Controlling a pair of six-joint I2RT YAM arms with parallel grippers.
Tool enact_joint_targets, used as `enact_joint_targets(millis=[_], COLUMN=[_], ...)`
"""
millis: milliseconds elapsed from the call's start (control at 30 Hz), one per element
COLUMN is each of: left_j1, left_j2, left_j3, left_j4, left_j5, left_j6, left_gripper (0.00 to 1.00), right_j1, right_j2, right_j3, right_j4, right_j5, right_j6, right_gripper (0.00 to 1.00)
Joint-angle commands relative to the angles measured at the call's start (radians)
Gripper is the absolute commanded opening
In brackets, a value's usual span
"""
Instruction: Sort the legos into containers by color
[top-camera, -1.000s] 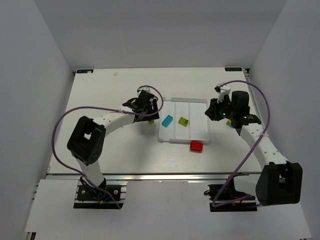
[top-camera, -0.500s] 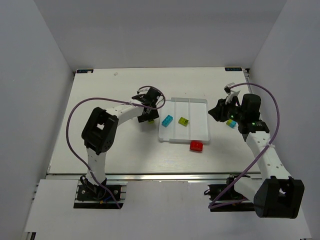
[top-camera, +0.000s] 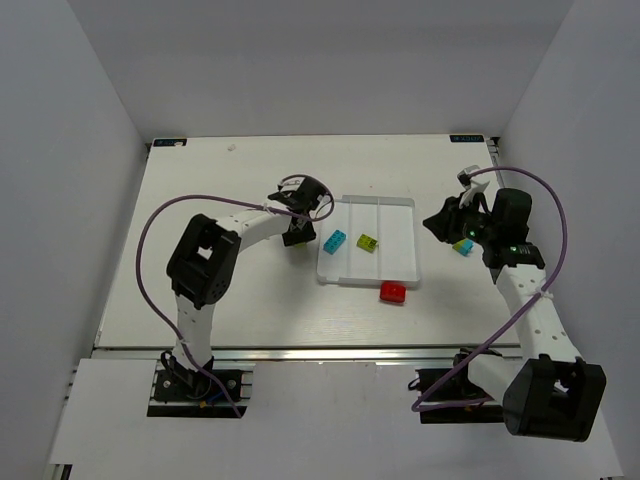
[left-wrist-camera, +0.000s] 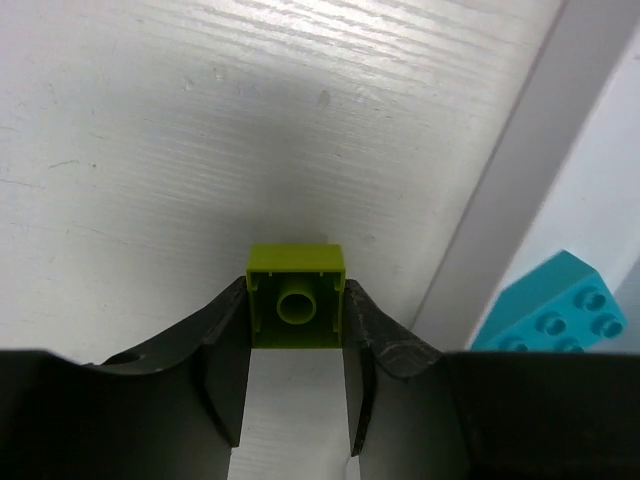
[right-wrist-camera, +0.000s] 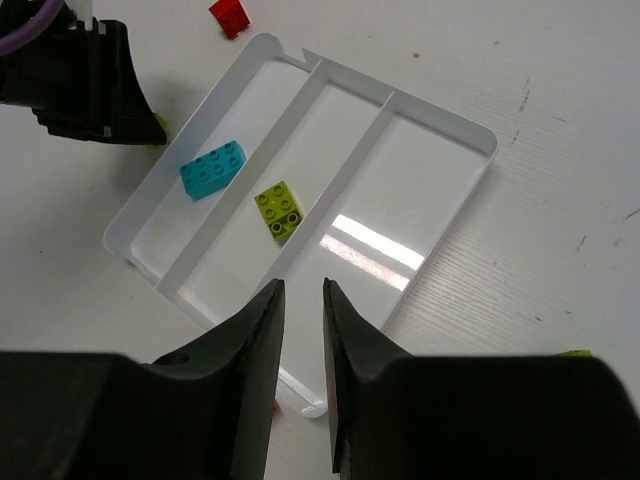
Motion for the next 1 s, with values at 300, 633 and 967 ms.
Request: enact_joint_targets(millis=[300, 633, 967], left_j1=[-0.117, -0.222, -0.240], left_j2=[-0.211, -0.036, -0.077], left_j3=[-0.089, 0.069, 0.090], left_j4=[0.405, 0.327, 0.294], left_j5=[0.428, 0.422, 0.382], left_j6=[0.282, 0.279, 0.310], left_gripper=[0.08, 0.26, 0.75], right_j1=[-0.078, -0.158, -0.204], right_j2=[0.028, 0.030, 0.091], right_j3=[0.029, 0.023, 0.050], right_j4=[-0.044, -0.055, -0.089], right_j5=[0.008, -0.003, 0.053], right_j6=[-0.010, -0.029, -0.122], right_gripper=[0.65, 0.70, 0.87])
